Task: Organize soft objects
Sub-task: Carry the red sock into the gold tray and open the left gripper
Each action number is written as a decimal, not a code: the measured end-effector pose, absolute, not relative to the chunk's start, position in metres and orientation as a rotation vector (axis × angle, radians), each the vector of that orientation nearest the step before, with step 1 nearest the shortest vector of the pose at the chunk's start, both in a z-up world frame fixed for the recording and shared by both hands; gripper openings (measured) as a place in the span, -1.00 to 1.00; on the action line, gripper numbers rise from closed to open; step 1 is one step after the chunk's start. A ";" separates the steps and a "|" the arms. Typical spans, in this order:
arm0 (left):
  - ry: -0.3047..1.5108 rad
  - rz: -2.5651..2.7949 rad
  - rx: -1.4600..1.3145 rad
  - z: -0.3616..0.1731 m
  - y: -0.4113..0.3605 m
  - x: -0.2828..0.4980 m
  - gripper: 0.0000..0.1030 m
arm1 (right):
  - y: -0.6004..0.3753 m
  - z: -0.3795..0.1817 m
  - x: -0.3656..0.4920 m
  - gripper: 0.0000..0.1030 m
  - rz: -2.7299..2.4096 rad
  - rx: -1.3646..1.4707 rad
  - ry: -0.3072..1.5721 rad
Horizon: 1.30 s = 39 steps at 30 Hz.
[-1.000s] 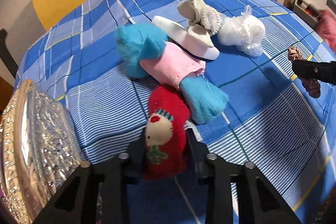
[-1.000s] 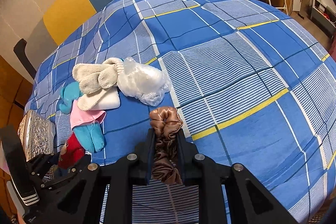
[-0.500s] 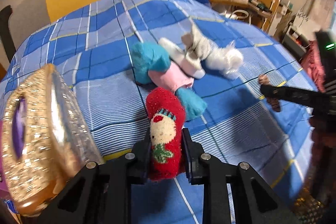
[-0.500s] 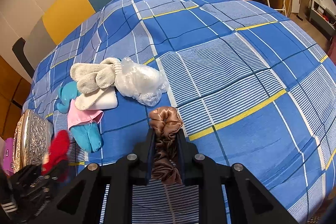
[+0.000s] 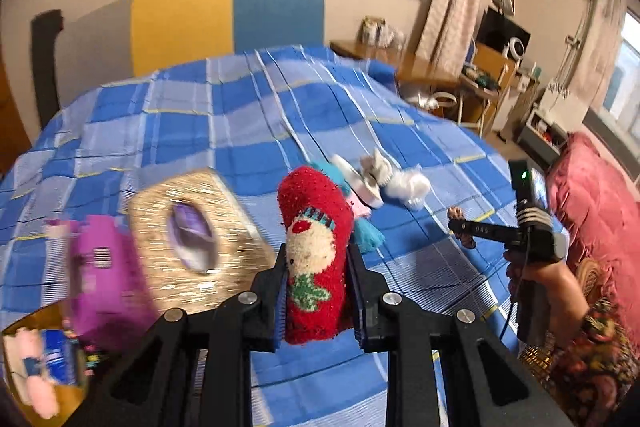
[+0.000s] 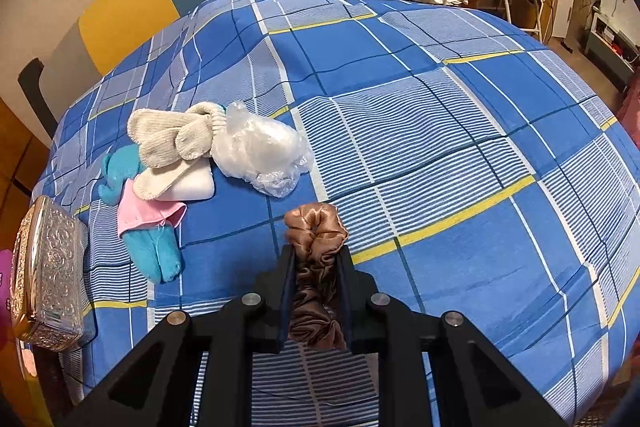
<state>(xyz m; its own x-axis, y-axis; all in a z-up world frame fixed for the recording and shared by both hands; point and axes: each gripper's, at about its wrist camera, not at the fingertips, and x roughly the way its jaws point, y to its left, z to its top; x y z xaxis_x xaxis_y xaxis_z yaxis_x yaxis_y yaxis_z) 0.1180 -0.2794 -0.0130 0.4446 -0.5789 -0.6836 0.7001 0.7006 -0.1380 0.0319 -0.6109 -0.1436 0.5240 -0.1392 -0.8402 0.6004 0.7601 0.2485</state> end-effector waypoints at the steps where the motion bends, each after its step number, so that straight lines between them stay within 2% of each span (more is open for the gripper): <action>1: 0.765 -0.793 0.165 -0.008 -0.270 0.118 -0.51 | -0.611 -0.143 0.031 -0.64 -0.473 0.566 0.919; 8: 0.704 -0.679 0.091 0.028 -0.175 0.134 -0.51 | -0.609 -0.143 0.030 -0.65 -0.499 0.530 0.934; 16: 0.701 -0.498 0.046 0.025 -0.065 0.148 -0.50 | -0.609 -0.141 0.027 -0.64 -0.528 0.501 0.932; 25: 0.834 -0.310 -0.041 -0.039 0.043 0.156 -0.50 | -0.612 -0.141 0.023 -0.65 -0.563 0.497 0.928; 39: 1.031 -0.170 -0.027 -0.133 0.097 0.149 -0.50 | -0.613 -0.145 0.023 -0.64 -0.591 0.493 0.946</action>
<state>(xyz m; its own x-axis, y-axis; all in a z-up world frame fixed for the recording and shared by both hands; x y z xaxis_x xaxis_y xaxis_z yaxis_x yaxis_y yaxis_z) 0.1491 0.0975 -0.1331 0.5020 -0.1535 -0.8511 0.1284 0.9864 -0.1022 0.0231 -0.6130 -0.1448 0.4511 -0.2491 -0.8570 0.6605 0.7389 0.1329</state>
